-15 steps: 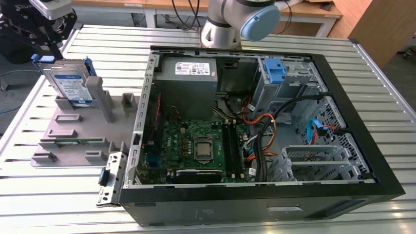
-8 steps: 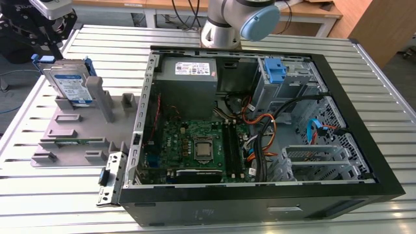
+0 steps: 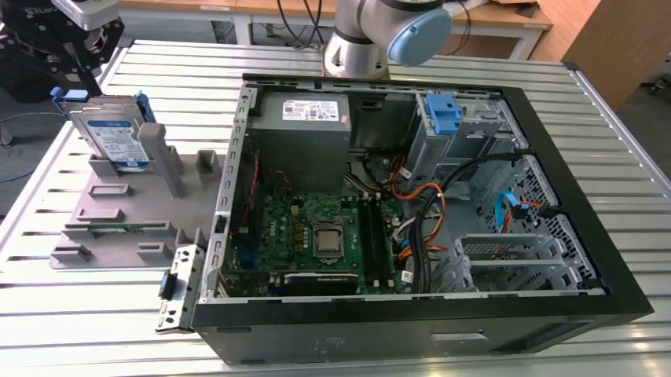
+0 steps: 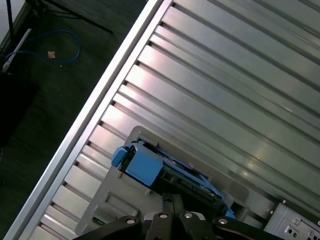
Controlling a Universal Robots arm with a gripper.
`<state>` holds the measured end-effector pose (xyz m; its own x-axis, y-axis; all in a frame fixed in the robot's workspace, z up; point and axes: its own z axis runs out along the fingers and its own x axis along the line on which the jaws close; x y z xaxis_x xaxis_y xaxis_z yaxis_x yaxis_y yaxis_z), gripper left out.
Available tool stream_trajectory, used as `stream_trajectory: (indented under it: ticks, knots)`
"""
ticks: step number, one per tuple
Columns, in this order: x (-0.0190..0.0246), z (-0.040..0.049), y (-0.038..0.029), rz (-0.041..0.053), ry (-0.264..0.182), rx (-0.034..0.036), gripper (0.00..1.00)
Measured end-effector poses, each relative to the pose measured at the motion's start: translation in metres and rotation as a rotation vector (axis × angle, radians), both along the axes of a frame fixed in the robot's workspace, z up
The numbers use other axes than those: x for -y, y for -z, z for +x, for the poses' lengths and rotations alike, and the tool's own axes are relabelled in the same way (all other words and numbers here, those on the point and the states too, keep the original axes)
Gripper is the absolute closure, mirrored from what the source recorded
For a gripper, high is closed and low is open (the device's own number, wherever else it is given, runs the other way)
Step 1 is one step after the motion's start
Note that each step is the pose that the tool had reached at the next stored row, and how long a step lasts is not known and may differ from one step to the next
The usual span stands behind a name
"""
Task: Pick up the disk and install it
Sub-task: 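Pick up the disk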
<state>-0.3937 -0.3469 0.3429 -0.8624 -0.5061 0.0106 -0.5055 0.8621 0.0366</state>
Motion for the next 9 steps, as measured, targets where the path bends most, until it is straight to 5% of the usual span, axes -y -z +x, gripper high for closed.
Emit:
stream_trajectory:
  ticks: [9]
  knots:
    - [0.0000,0.0000,0.0000,0.0000,-0.012,0.0000,0.89]
